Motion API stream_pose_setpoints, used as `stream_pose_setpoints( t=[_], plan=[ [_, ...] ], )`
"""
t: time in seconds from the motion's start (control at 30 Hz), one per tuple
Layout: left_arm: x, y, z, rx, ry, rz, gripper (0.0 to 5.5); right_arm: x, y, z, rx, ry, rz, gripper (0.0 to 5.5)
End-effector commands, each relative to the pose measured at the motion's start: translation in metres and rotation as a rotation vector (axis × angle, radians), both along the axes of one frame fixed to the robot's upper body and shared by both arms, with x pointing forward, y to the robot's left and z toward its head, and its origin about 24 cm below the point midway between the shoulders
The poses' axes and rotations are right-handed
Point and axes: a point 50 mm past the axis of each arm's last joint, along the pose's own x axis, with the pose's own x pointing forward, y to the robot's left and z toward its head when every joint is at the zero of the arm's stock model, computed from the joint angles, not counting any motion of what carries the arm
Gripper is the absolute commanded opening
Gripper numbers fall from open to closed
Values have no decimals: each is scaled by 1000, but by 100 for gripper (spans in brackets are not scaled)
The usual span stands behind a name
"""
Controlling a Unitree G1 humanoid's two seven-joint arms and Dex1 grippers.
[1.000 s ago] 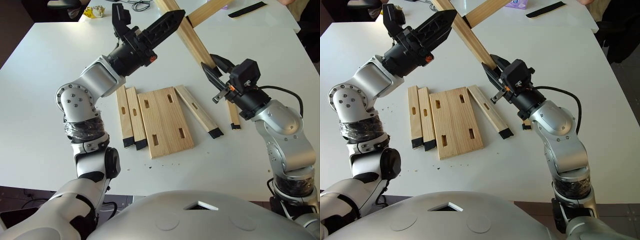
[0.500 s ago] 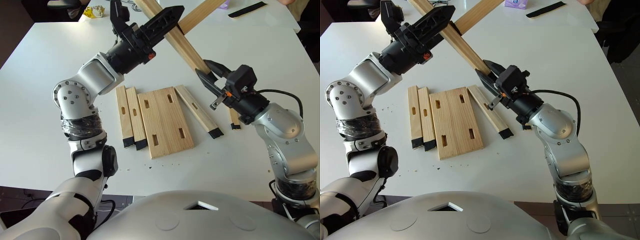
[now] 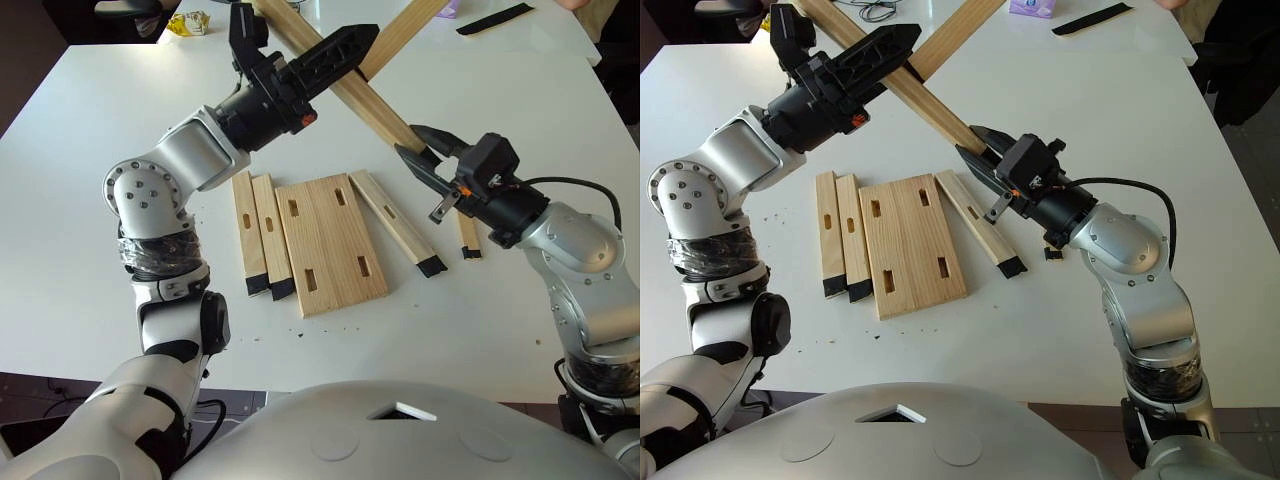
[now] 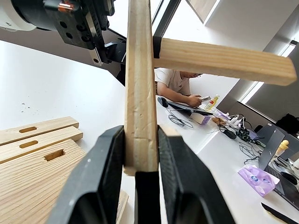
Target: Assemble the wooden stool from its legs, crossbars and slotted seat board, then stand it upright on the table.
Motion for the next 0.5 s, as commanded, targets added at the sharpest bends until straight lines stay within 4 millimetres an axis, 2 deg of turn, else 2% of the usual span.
stream_pose_setpoints(
  t=[0.03,0.1,0.2,0.3,0.5],
  plan=[
    [-3,1,-1,18,-3,-11,451,3,-2,6,-6,-27,15,102],
    [-3,1,0,14,-4,-17,451,3,-2,6,-10,-27,20,102],
    [-5,1,1,1,-11,-33,412,4,-3,6,-14,-29,23,102],
    [-8,1,3,-14,-26,-52,348,4,-3,6,-17,-30,26,102],
    [-8,2,3,-17,-27,-56,264,3,-2,6,-19,-31,30,102]
  ],
)
